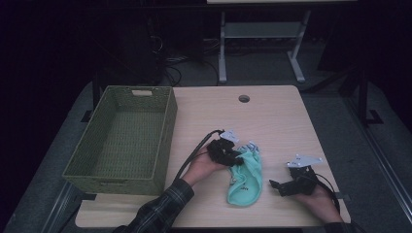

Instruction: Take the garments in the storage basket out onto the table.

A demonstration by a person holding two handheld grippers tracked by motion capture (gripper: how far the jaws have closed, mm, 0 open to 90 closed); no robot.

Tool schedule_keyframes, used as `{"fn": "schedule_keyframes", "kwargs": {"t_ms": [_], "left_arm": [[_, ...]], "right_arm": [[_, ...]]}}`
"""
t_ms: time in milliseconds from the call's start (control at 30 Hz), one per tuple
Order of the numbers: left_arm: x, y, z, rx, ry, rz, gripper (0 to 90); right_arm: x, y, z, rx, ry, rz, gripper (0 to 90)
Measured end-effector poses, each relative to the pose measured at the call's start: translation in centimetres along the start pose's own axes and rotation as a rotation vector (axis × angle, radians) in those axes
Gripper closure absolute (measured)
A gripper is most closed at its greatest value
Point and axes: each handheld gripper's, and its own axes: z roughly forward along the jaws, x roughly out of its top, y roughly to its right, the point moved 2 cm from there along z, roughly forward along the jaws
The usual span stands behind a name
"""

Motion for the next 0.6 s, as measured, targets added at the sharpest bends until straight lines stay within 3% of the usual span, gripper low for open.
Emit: {"fn": "schedule_keyframes", "kwargs": {"t_ms": [133,333,433,533,567,600], "left_arm": [[0.4,0.4,-1.4,-0.001,0.008,0.011,43.3],[0.0,1.6,-3.7,0.002,0.007,0.007,35.7],[-0.3,2.0,-4.2,0.0,0.012,0.003,35.9],[-0.8,2.9,-4.8,-0.024,0.021,0.001,52.2],[-0.9,3.2,-4.9,-0.032,0.023,0.008,52.2],[-1.1,3.6,-5.0,-0.04,0.024,0.01,62.2]], "right_arm": [[0.0,0.0,0.0,-0.001,0.0,-0.001,2.0],[0.0,0.0,0.0,-0.003,0.0,0.0,2.0],[0.0,0.0,0.0,-0.003,-0.001,0.001,2.0],[-0.1,0.0,0.0,-0.005,0.001,0.004,2.0],[-0.1,0.0,0.0,-0.005,0.001,0.004,2.0],[-0.1,0.0,-0.1,-0.007,0.0,0.0,2.0]]}}
